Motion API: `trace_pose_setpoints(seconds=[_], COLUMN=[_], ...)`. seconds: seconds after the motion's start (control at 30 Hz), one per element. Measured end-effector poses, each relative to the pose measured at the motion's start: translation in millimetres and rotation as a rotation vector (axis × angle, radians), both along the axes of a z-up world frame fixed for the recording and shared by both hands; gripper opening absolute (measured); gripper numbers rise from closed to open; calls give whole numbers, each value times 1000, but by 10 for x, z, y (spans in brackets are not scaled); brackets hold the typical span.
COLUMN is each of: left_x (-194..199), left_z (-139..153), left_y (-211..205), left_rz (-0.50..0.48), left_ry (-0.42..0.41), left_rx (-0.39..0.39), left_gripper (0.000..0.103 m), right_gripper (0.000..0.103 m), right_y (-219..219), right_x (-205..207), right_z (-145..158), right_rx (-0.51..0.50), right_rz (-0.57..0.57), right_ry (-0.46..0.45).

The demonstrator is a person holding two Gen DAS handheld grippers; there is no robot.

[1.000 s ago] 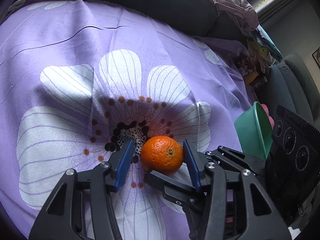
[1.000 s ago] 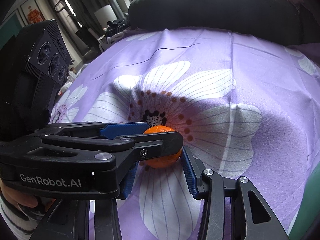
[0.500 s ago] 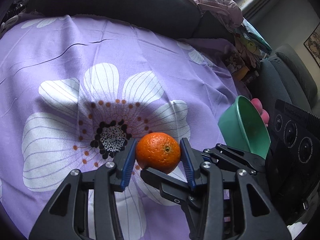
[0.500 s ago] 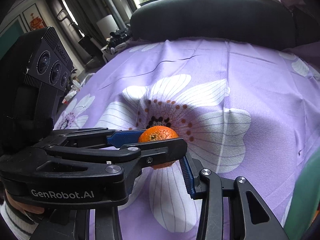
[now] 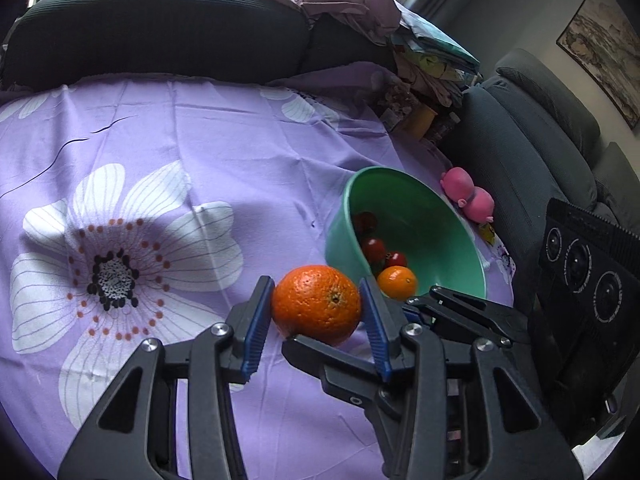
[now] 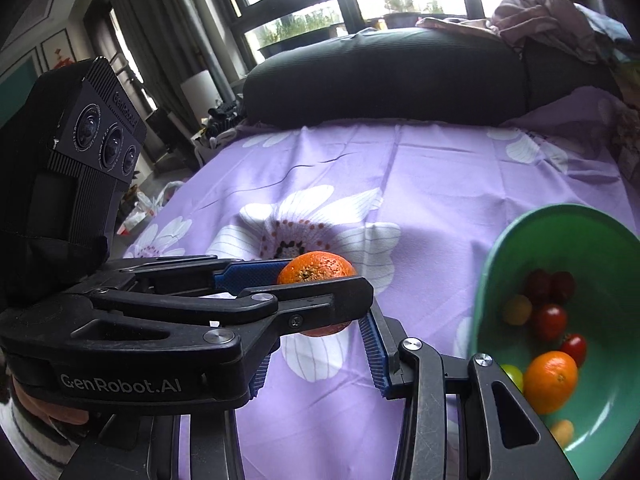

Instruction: Organize fruits

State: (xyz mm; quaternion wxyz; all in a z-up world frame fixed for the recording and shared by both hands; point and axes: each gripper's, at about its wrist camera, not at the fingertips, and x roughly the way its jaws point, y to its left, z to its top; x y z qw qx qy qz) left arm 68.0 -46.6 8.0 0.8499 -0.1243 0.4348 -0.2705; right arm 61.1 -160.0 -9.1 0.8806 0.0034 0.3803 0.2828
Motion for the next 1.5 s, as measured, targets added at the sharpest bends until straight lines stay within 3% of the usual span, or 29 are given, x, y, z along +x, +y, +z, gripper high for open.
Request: trace_pose_setpoints(seconds=[0.33, 0.6, 0.7, 0.77, 0.83, 0.9, 1.03, 1.3, 1.4, 1.5], left_x=[50, 91, 57, 31, 0, -39, -109, -198, -236, -251], left_z=[30, -73, -4, 58, 130, 206, 341, 524, 557, 591], left_y=[-832, -1282, -1316, -1283, -1243, -1204, -1096, -967, -953, -893], left_rz=[-157, -215, -198, -172, -135, -104, -54, 17, 59, 85], left_ry=[-5, 11, -31, -64, -102, -134, -174, -193, -203, -191], left_rx=[-1, 45, 88, 115, 150, 176, 203, 245, 296, 269], left_gripper=[43, 44, 49, 71, 84, 84, 102, 102, 102, 102], right_gripper=[43, 43, 43, 43, 43, 43, 43, 43, 43, 43], right_y=[-764, -1176, -1226, -1259, -1301, -1328, -1345, -1323, -1315, -1310], right_x=[-143, -118, -128, -136, -170, -189, -236, -327, -358, -389], right_z=[118, -6, -59, -74, -48, 0, 97, 262, 304, 323], right_rx=[-3, -17, -61, -83, -84, -86, -113, -140, -147, -154], right_rz=[-160, -252, -272, -284, -287, -292, -303, -298, -296, -294], right_ry=[-16, 32, 43, 44, 32, 20, -2, -27, -33, -37])
